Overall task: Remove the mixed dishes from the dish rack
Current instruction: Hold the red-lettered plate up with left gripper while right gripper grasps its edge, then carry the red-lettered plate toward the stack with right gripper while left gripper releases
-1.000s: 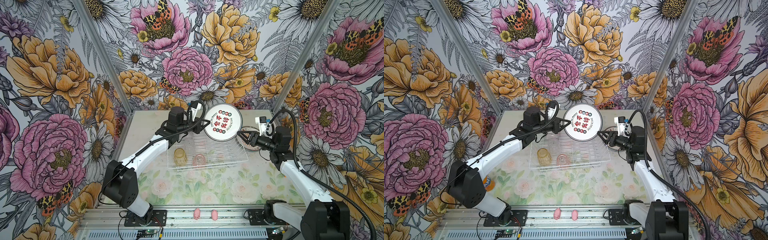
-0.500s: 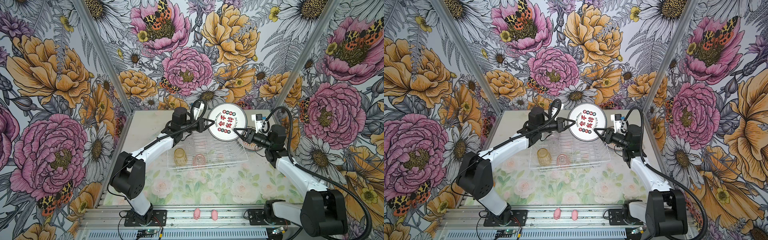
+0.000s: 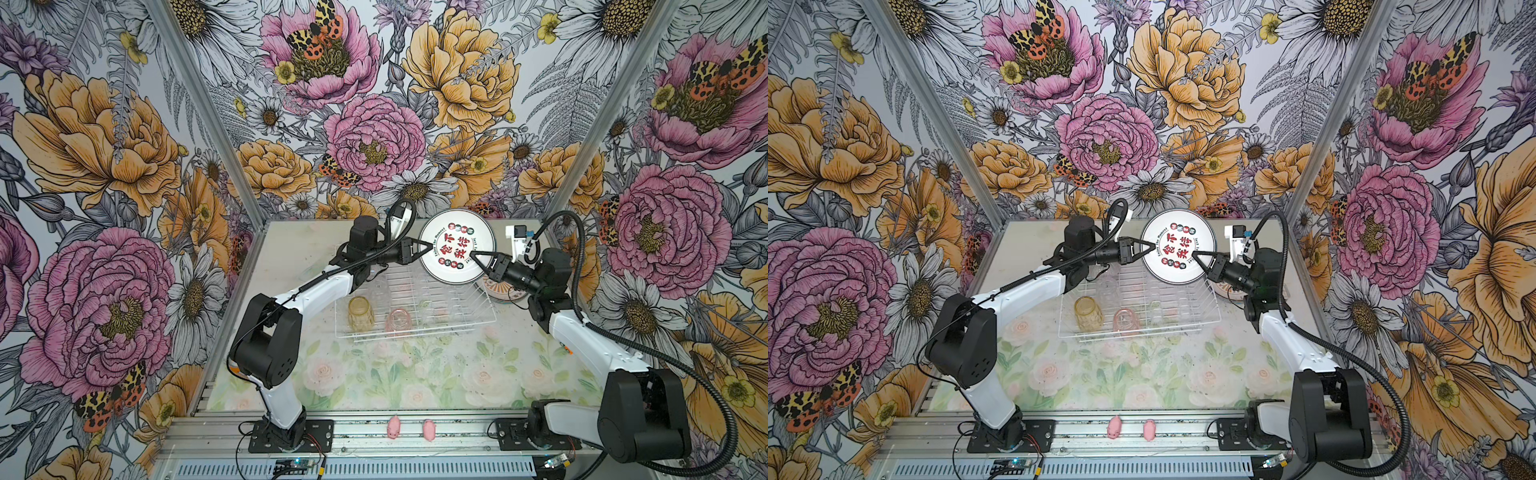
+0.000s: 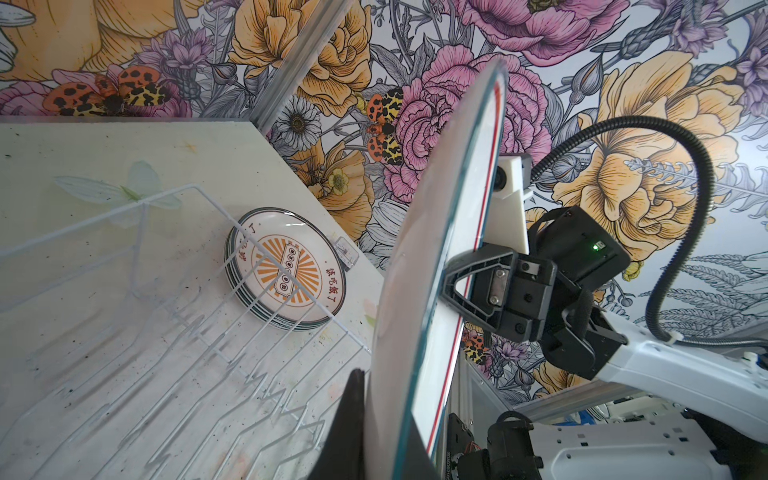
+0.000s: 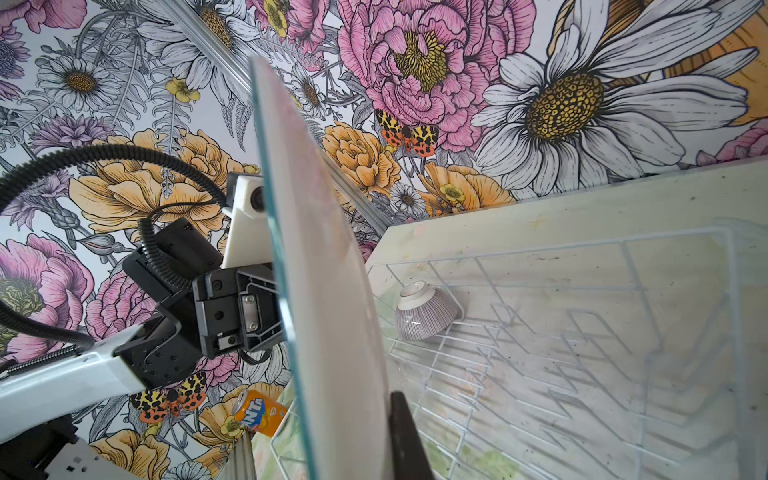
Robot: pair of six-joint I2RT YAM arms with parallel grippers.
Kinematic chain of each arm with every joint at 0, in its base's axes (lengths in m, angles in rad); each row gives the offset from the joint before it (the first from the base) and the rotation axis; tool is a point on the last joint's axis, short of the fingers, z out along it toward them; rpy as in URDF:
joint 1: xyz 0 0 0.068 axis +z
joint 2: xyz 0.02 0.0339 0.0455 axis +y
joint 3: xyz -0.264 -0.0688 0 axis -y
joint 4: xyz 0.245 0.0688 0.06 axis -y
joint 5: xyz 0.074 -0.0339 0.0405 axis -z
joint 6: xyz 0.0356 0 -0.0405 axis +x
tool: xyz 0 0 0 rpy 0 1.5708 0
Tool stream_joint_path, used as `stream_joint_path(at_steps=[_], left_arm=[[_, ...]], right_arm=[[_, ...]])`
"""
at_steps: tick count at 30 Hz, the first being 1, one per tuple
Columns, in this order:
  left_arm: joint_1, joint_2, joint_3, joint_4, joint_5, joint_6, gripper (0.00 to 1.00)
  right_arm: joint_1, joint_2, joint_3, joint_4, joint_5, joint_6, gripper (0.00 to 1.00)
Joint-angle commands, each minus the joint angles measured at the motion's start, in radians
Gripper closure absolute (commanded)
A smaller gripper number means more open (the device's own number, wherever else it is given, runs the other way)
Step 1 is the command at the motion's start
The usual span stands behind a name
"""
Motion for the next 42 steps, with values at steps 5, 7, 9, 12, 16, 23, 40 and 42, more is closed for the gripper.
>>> stream_joint_path(at_steps=[5,7,9,12,16,23,40,42], left_arm=[[-0.007,-0.030,0.017,0.029,-0.005,0.026,0.70],[-0.007,-0.043,0.011,0.003,-0.024,0.050,0.64],[-0.006,-0.055,0.006,-0.031,-0.045,0.075,0.60],[0.001,-0.079,-0.003,-0.092,-0.082,0.121,0.55],[0.018,-0.125,-0.039,-0.166,-0.147,0.179,0.51],[0.065,-0.223,-0.134,-0.255,-0.311,0.248,0.54],[0.136,-0.599,-0.333,-0.583,-0.829,0.402,0.60],[0.190,-0.606,-0.356,-0.593,-0.793,0.382,0.61]], right_arm=[[0.010,-0.014,0.038,0.050,0.004,0.015,1.00],[0.011,-0.019,0.039,0.046,0.009,0.020,1.00],[0.009,-0.028,0.043,0.037,0.014,0.022,1.00],[0.006,-0.043,0.053,0.015,0.026,0.024,1.00],[-0.007,-0.066,0.067,-0.009,0.042,0.027,1.00],[-0.046,-0.117,0.093,-0.122,0.095,0.024,1.00],[-0.428,-0.227,-0.028,-0.451,0.453,-0.028,1.00],[-0.439,-0.187,-0.035,-0.451,0.451,-0.029,1.00]])
